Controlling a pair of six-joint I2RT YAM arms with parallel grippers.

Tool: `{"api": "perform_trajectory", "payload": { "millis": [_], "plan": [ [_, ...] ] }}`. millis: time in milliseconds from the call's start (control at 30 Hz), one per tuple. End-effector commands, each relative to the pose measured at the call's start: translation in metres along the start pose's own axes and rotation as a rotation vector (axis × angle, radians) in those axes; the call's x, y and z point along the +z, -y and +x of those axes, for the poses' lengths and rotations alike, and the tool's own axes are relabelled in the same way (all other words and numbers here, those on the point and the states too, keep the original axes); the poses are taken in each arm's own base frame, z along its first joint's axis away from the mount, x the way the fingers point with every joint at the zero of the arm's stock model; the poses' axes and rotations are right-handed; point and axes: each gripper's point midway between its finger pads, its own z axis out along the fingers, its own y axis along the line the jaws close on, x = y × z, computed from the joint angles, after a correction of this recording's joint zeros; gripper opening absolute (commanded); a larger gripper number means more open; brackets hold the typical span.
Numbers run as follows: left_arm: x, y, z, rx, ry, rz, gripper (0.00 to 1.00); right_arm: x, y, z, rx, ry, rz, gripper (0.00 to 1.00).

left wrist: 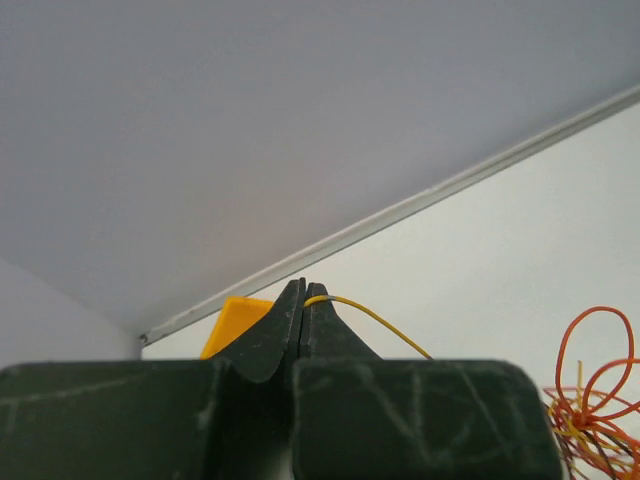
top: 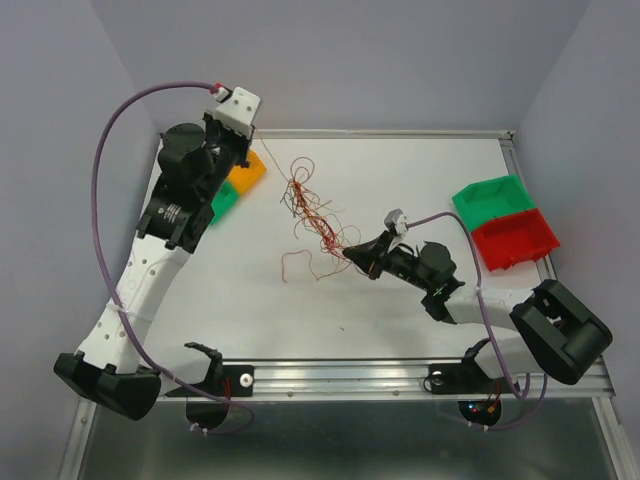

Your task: Untangle the cables

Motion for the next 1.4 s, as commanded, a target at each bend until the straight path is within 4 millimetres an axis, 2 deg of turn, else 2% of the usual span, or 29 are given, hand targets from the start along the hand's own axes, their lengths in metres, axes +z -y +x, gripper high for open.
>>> {"api": "perform_trajectory", "payload": {
  "millis": [0,67,100,133,200,233,267,300,333,400,433,467,633,667,700,767,833,900,933,967,1000,1033,1067,1133,1200,1233,1300,1333,1367],
  "plan": [
    [0.008,0.061,0.020,-0.025,-0.008,0.193,0.00,0.000,-0.006,0.000,0.010,0.001,-0.043,0.01],
    [0.012,0.058,0.030,-0.012,-0.042,0.152,0.00,0.000,-0.006,0.002,0.017,-0.005,-0.042,0.00],
    [0.015,0.038,0.035,0.004,-0.072,0.040,0.00,0.001,0.000,0.001,0.026,0.003,-0.006,0.01],
    [0.018,0.027,0.040,0.014,-0.090,-0.022,0.00,0.000,0.005,0.001,0.040,0.010,0.026,0.01],
    [0.024,-0.010,0.045,0.016,-0.100,-0.159,0.00,-0.005,0.028,-0.005,0.083,0.056,0.170,0.01],
    [0.025,-0.042,0.046,0.002,-0.101,-0.247,0.00,-0.012,0.034,-0.007,0.106,0.077,0.221,0.01],
    [0.028,-0.041,0.042,-0.011,-0.085,-0.237,0.00,-0.016,0.042,-0.011,0.119,0.101,0.279,0.01],
    [0.023,-0.073,0.047,-0.028,-0.091,-0.305,0.00,-0.028,0.061,-0.021,0.134,0.154,0.408,0.00],
    [0.020,-0.086,0.050,-0.030,-0.095,-0.340,0.00,-0.035,0.071,-0.015,0.153,0.151,0.472,0.01],
    [0.011,-0.120,0.055,-0.018,-0.097,-0.427,0.00,-0.055,0.081,-0.019,0.174,0.193,0.569,0.01],
    [0.007,-0.131,0.056,-0.015,-0.094,-0.453,0.00,-0.067,0.090,-0.029,0.183,0.247,0.645,0.01],
    [-0.001,-0.150,0.059,-0.013,-0.100,-0.496,0.00,-0.082,0.102,-0.025,0.185,0.261,0.737,0.00],
    [-0.013,-0.188,0.061,-0.034,-0.083,-0.521,0.00,-0.127,0.117,-0.029,0.223,0.369,0.902,0.01],
    [-0.014,-0.189,0.062,-0.034,-0.084,-0.518,0.00,-0.132,0.117,-0.029,0.230,0.380,0.913,0.01],
    [-0.013,-0.186,0.062,-0.035,-0.081,-0.503,0.00,-0.137,0.113,-0.037,0.237,0.421,0.902,0.01],
    [-0.007,-0.165,0.061,-0.041,-0.059,-0.393,0.00,-0.144,0.112,-0.034,0.237,0.423,0.903,0.01],
    [0.001,-0.142,0.058,-0.055,-0.039,-0.284,0.00,-0.134,0.101,-0.038,0.223,0.397,0.832,0.01],
    [0.006,-0.116,0.058,-0.060,-0.038,-0.193,0.00,-0.113,0.089,-0.040,0.167,0.319,0.729,0.01],
    [0.008,-0.097,0.055,-0.049,-0.042,-0.140,0.00,-0.088,0.073,-0.042,0.124,0.244,0.604,0.05],
    [0.005,-0.099,0.055,-0.045,-0.048,-0.155,0.00,-0.075,0.066,-0.041,0.106,0.202,0.545,0.12],
    [0.008,-0.081,0.047,-0.039,-0.032,-0.122,0.00,-0.065,0.062,-0.037,0.098,0.156,0.502,0.23],
    [0.006,-0.082,0.043,-0.027,-0.033,-0.153,0.00,-0.051,0.058,-0.025,0.095,0.086,0.453,0.36],
    [0.001,-0.080,0.034,-0.024,-0.012,-0.159,0.00,-0.041,0.056,-0.036,0.078,0.091,0.431,0.37],
    [-0.007,-0.080,0.024,-0.024,-0.010,-0.168,0.00,-0.034,0.066,-0.038,0.073,0.089,0.466,0.36],
    [-0.016,-0.077,0.012,-0.024,0.009,-0.153,0.00,-0.021,0.070,-0.040,0.056,0.062,0.463,0.68],
    [-0.019,-0.072,0.007,-0.025,0.018,-0.128,0.00,-0.013,0.065,-0.038,0.050,0.033,0.422,0.79],
    [-0.026,-0.053,-0.001,-0.025,0.025,-0.049,0.00,0.004,0.057,-0.041,0.016,0.003,0.342,0.90],
    [-0.028,-0.036,-0.004,-0.026,0.024,0.012,0.00,0.011,0.046,-0.041,0.000,-0.004,0.268,0.91],
    [-0.031,-0.027,-0.007,-0.029,0.029,0.042,0.00,0.017,0.038,-0.051,-0.053,0.030,0.207,0.91]
  ]
}}
